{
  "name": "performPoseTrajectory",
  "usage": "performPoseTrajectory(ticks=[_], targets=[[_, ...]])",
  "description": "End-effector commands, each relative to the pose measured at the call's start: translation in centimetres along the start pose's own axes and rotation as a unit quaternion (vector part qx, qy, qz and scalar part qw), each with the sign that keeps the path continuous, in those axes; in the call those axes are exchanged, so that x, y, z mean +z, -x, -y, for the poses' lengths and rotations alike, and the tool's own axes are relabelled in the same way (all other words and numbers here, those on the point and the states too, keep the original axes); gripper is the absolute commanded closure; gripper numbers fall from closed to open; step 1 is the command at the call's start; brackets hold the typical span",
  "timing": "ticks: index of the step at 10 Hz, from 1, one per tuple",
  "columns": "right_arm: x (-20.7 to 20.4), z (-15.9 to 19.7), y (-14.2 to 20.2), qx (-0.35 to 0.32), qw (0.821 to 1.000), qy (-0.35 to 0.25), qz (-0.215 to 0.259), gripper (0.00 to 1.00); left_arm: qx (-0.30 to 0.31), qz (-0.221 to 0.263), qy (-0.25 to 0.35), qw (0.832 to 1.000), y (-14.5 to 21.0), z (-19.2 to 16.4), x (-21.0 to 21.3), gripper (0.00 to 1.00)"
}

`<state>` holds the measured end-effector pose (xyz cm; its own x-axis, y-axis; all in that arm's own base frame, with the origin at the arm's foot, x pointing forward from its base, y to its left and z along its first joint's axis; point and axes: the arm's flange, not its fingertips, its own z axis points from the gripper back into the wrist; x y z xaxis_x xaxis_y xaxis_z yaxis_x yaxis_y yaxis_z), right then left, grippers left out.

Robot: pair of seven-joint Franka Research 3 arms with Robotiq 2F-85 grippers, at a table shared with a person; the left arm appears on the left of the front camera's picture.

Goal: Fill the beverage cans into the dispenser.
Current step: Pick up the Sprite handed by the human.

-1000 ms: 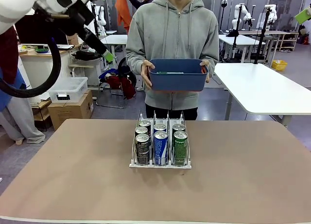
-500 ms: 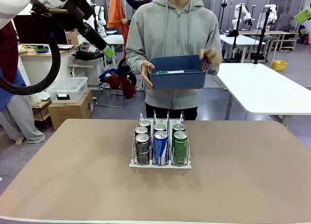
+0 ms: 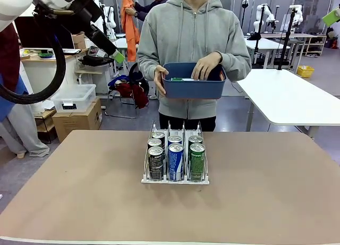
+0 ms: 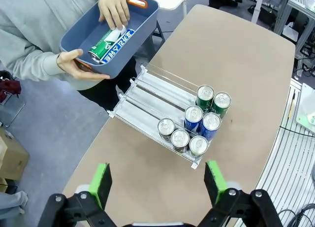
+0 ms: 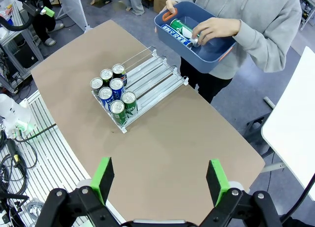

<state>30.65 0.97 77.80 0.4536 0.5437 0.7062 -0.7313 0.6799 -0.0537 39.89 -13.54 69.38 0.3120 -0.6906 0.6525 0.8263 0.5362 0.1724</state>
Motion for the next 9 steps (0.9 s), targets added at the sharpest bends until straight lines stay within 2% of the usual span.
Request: performPoseTrajectory(ticks=[1, 5, 6, 7, 9], targets=[[0.0, -0.1, 0.0, 0.001, 1.000, 0.000, 0.000, 0.00, 0.006, 0.018, -0.005, 1.000, -0.4, -0.4, 1.1, 0.00], [0.0, -0.1, 0.0, 0.001, 1.000, 0.000, 0.000, 0.00, 0.019, 0.026, -0.019, 0.999, -0.7, 0.0, 4.4, 0.00], [0.0, -0.1, 0.0, 0.001, 1.000, 0.000, 0.000, 0.00, 0.017, -0.003, -0.004, 1.000, -0.8, 0.0, 3.4, 0.00], [0.0, -0.1, 0.0, 0.001, 1.000, 0.000, 0.000, 0.00, 0.007, 0.029, -0.023, 0.999, -1.0, -0.1, 3.9, 0.00], [0.0, -0.1, 0.0, 0.001, 1.000, 0.000, 0.000, 0.00, 0.007, 0.029, -0.023, 0.999, -1.0, -0.1, 3.9, 0.00]])
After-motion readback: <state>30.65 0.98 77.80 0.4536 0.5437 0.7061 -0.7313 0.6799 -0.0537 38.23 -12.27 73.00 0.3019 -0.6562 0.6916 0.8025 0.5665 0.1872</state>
